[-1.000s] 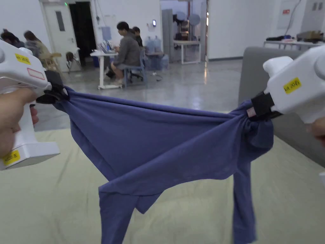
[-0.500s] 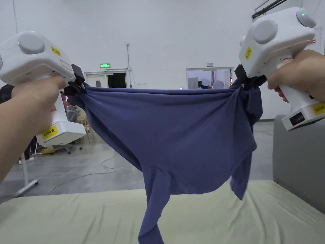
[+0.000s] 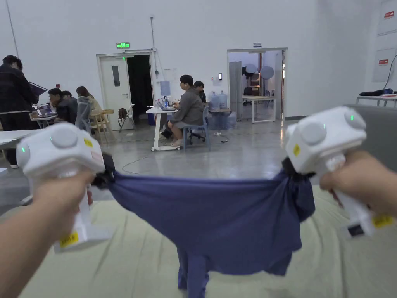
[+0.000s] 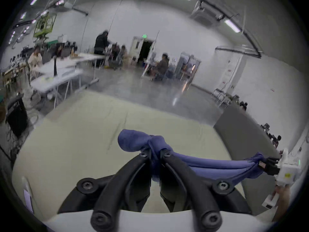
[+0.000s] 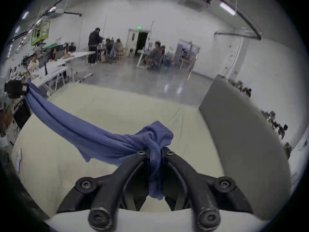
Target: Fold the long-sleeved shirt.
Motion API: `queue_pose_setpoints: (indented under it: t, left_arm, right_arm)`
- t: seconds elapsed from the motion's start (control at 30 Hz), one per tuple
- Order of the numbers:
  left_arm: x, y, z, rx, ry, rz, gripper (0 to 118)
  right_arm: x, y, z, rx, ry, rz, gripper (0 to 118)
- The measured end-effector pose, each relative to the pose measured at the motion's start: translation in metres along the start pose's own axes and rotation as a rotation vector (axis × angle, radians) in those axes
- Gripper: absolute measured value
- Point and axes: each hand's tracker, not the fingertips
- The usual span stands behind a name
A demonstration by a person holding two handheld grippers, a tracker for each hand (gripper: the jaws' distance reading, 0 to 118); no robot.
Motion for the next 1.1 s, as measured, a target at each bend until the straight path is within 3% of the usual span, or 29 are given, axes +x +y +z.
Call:
queue_pose_setpoints:
  t: [0.17,0.3,0.43,0.5,0.57,0.63,0.67,0.77,1.1]
  left_arm:
    - [-0.046,-0.124,-0.072,-0.257,0.056,-0.016,2]
    - [-0.077,-0.185,-0.078,-0.354,0.051,-0.036,2]
    - [-0.115,-0.230,-0.027,-0.429,-0.124,0.167,2]
    - [-0.121,-0.258,0.015,-0.400,-0.138,0.131,2]
    - [-0.126,-0.287,0.045,-0.420,-0.133,0.114,2]
    - [-0.132,-0.317,0.070,-0.467,-0.194,0.158,2]
    - [-0.136,-0.334,0.081,-0.495,-0.198,0.185,2]
    - [-0.153,-0.378,0.104,-0.549,-0.157,0.155,2]
    - [-0.202,-0.450,0.126,-0.611,-0.079,0.208,2]
  right_arm:
    - [-0.039,-0.127,-0.093,-0.176,0.049,-0.013,7]
    - [-0.052,-0.217,-0.100,-0.276,0.104,0.024,7]
    - [-0.048,-0.298,-0.059,-0.276,0.152,0.087,7]
    - [-0.049,-0.334,-0.027,-0.286,0.201,0.091,7]
    - [-0.048,-0.360,-0.005,-0.309,0.226,0.071,7]
    - [-0.047,-0.384,0.011,-0.340,0.311,-0.011,7]
    - [-0.046,-0.398,0.017,-0.346,0.329,-0.031,7]
    - [-0.050,-0.429,0.036,-0.363,0.316,0.024,7]
    - [-0.058,-0.490,0.053,-0.458,0.405,-0.023,7]
